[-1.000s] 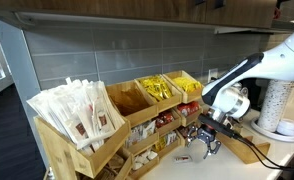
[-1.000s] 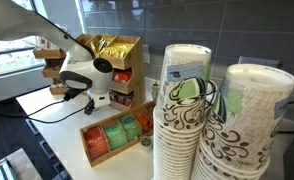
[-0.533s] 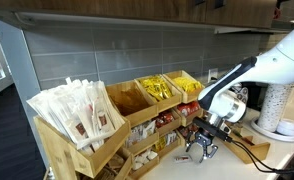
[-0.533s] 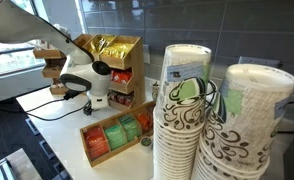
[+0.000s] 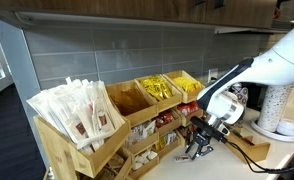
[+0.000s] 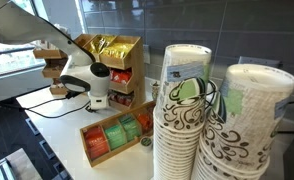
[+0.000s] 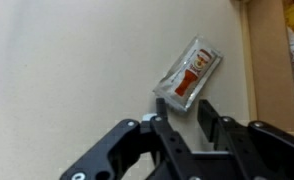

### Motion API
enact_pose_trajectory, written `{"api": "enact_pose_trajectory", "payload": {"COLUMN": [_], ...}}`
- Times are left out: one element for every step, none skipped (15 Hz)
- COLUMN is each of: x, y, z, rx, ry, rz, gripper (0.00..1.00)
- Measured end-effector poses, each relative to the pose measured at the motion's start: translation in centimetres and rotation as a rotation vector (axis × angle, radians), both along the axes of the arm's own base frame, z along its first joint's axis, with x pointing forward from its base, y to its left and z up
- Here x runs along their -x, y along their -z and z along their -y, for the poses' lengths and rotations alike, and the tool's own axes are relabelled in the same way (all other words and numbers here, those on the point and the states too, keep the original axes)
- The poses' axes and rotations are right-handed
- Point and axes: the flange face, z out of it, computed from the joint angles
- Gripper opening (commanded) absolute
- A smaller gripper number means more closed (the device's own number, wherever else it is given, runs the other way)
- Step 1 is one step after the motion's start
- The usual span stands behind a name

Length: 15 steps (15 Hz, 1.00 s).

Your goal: Lift the tomato ketchup from the cupboard and put it on the bottom second shelf to the right

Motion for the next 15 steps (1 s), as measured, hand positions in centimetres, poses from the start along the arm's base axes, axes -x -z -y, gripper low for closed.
{"api": "enact_pose_trajectory", "payload": {"x": [-0.07,-0.11,-0.13,-0.15,-0.17,-0.19,-0.18,-0.15,-0.12,-0.1,-0.11,-0.11,-0.12,-0.11,-0.2], "y": [0.0,0.02,0.05,0.08,0.11,0.13,0.18,0.24,0.32,0.41,0.42,0.42,0.42,0.47,0.4], "z": [-0.06,-0.11,-0.17,-0.22,-0.24,-0.25,-0.29,-0.34,-0.42,-0.49,-0.51,-0.51,-0.51,-0.55,-0.56], "rx": [-0.002,-0.005,-0.008,-0.012,-0.014,-0.015,-0.015,-0.015,-0.016,-0.016,-0.016,-0.017,-0.017,-0.017,-0.017], "ry": [0.011,0.017,0.022,0.027,0.03,0.031,0.031,0.031,0.031,0.031,0.033,0.034,0.035,0.035,0.036], "rz": [0.003,0.005,0.004,0.004,0.004,0.004,0.002,0.0,-0.003,-0.006,-0.008,-0.009,-0.01,-0.011,-0.009], "gripper": [0.5,0.51,0.47,0.39,0.31,0.23,0.17,0.14,0.11,0.16,0.12,0.04,0.0,0.0,0.0]}}
